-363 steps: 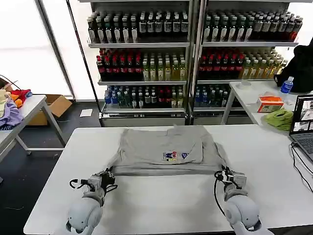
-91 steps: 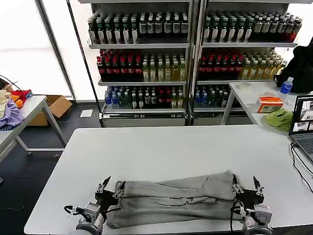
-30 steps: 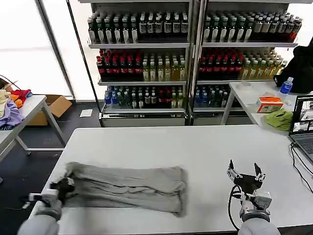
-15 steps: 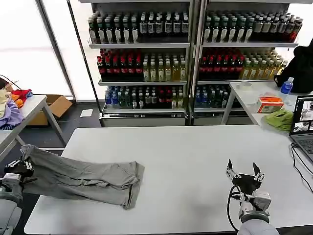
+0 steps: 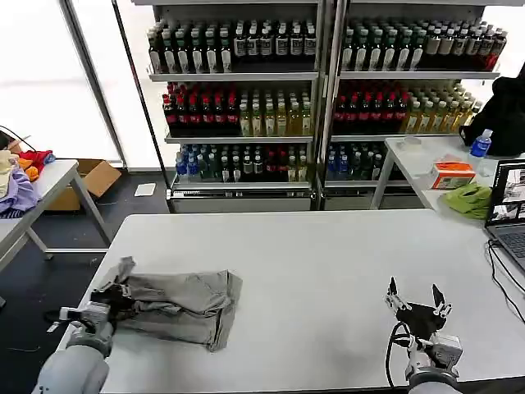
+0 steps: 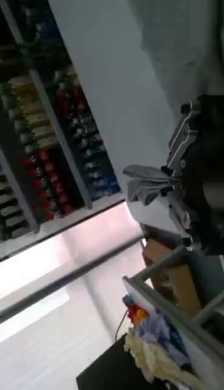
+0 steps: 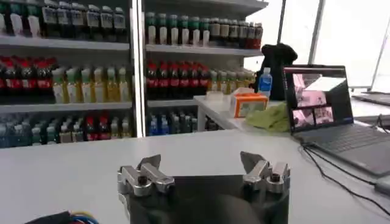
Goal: Fold and organize the clothes.
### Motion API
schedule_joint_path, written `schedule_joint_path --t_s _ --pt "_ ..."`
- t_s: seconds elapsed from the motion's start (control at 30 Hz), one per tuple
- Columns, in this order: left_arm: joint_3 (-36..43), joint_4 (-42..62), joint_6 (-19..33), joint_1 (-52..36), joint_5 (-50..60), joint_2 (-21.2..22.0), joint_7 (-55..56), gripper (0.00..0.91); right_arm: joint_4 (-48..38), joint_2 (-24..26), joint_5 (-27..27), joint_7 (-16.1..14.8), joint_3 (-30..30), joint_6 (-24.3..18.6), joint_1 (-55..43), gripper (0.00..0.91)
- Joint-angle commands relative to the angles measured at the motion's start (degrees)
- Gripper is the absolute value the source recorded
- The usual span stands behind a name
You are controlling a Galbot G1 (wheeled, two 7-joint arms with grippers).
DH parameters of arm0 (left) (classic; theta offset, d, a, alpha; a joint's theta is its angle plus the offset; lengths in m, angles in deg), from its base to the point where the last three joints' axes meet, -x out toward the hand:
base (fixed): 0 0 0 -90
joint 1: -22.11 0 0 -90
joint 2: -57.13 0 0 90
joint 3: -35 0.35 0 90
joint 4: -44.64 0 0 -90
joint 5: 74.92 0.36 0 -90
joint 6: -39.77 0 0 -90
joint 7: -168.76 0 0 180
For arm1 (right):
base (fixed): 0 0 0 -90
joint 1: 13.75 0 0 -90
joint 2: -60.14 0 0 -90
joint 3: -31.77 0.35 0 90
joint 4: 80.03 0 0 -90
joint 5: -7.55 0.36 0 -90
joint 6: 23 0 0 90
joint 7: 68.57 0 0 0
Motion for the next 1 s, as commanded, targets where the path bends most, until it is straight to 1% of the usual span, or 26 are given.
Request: schedule_joint_path --t_s 0.03,0.13,0.37,0.6,0.97,1.0 --pt "14.5 -0.6 -3.4 -5.3 -3.9 4.5 3.2 0.0 0.5 -1.5 -0.7 0.0 0.7 -0.5 2.4 0.907" --pt "16.0 -0.2 -3.5 -7.7 -5.6 5.0 4.4 0.0 0.5 -2.1 -1.3 -0.1 0.6 -1.0 3.2 0.907" --pt "18.1 1.4 -3.5 -10.5 -6.3 4.6 4.6 0.0 1.1 -3.4 -2.0 0.0 1.2 -1.4 4.6 0.907" --pt "20.5 1.2 -3.5 -10.4 -6.2 4.8 4.6 0.0 1.0 -4.2 -2.8 0.0 1.2 -1.8 5.3 0.907" --pt "21.5 1.1 -3.6 -10.3 -5.9 5.3 4.0 0.0 1.0 -4.4 -3.1 0.0 1.1 -2.4 6.2 0.907" --pt "21.6 1.1 -3.6 -10.1 -5.8 5.5 3.8 0.01 0.9 -4.4 -3.1 0.0 1.1 -2.4 6.3 0.907"
